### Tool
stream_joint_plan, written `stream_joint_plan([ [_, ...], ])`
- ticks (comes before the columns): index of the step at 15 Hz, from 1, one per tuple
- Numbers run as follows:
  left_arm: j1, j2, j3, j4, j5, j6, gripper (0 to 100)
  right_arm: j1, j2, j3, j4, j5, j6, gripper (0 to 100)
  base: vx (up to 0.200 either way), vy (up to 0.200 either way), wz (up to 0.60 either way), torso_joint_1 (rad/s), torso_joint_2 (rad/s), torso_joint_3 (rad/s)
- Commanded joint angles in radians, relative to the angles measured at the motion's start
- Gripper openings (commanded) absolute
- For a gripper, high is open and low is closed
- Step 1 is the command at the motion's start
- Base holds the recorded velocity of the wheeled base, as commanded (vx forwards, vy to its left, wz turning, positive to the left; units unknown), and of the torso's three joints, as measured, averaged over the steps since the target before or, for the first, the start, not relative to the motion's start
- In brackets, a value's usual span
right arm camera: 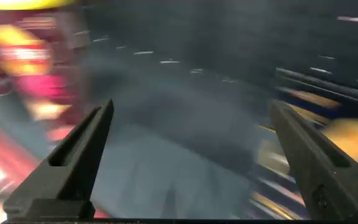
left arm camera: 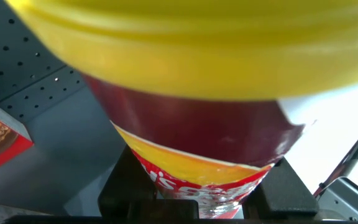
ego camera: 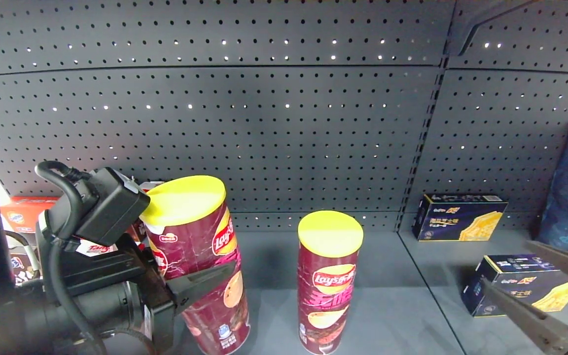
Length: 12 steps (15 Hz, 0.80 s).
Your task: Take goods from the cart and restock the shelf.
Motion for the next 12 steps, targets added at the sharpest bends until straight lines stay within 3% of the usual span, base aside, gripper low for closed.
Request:
stream_joint_plan([
  [1, 0.0, -0.001, -0.001, -0.001, 0.0, -0.001, 0, -0.195, -0.206, 0.105, 0.006, -0.004, 0.005, 100, 0.0, 0.0, 0.0, 0.0, 0.0, 0.0],
  [2, 0.0, -0.001, -0.001, -0.001, 0.0, 0.0, 0, -0.218, -0.221, 0.118, 0.006, -0.004, 0.005, 100, 0.0, 0.0, 0.0, 0.0, 0.0, 0.0],
  [3, 0.0, -0.001, -0.001, -0.001, 0.0, -0.001, 0, -0.356, -0.313, 0.142, 0.063, -0.006, 0.008, 100, 0.0, 0.0, 0.0, 0.0, 0.0, 0.0],
  [4, 0.0, -0.001, -0.001, -0.001, 0.0, -0.001, 0, -0.356, -0.313, 0.142, 0.063, -0.006, 0.008, 100, 0.0, 0.0, 0.0, 0.0, 0.0, 0.0],
  [5, 0.0, -0.001, -0.001, -0.004, 0.0, 0.0, 0, -0.445, -0.465, 0.144, 0.224, -0.021, 0.008, 100, 0.0, 0.0, 0.0, 0.0, 0.0, 0.0],
  [7, 0.0, 0.001, -0.002, -0.034, 0.0, 0.002, 0, -0.522, -0.685, 0.142, 0.457, -0.045, 0.005, 100, 0.0, 0.0, 0.0, 0.0, 0.0, 0.0],
  [9, 0.002, 0.001, -0.008, -0.037, 0.0, 0.002, 0, -0.595, -0.858, 0.133, 0.622, -0.05, 0.003, 100, 0.0, 0.0, 0.0, 0.0, 0.0, 0.0],
  [10, 0.0, 0.01, -0.022, -0.037, 0.0, 0.003, 0, -0.606, -0.887, 0.125, 0.662, -0.148, 0.002, 100, 0.0, 0.0, 0.0, 0.0, 0.0, 0.0],
  [12, 0.0, 0.016, -0.038, -0.039, 0.0, 0.005, 0, -0.604, -0.886, 0.125, 0.658, -0.197, 0.002, 100, 0.0, 0.0, 0.0, 0.0, 0.0, 0.0],
])
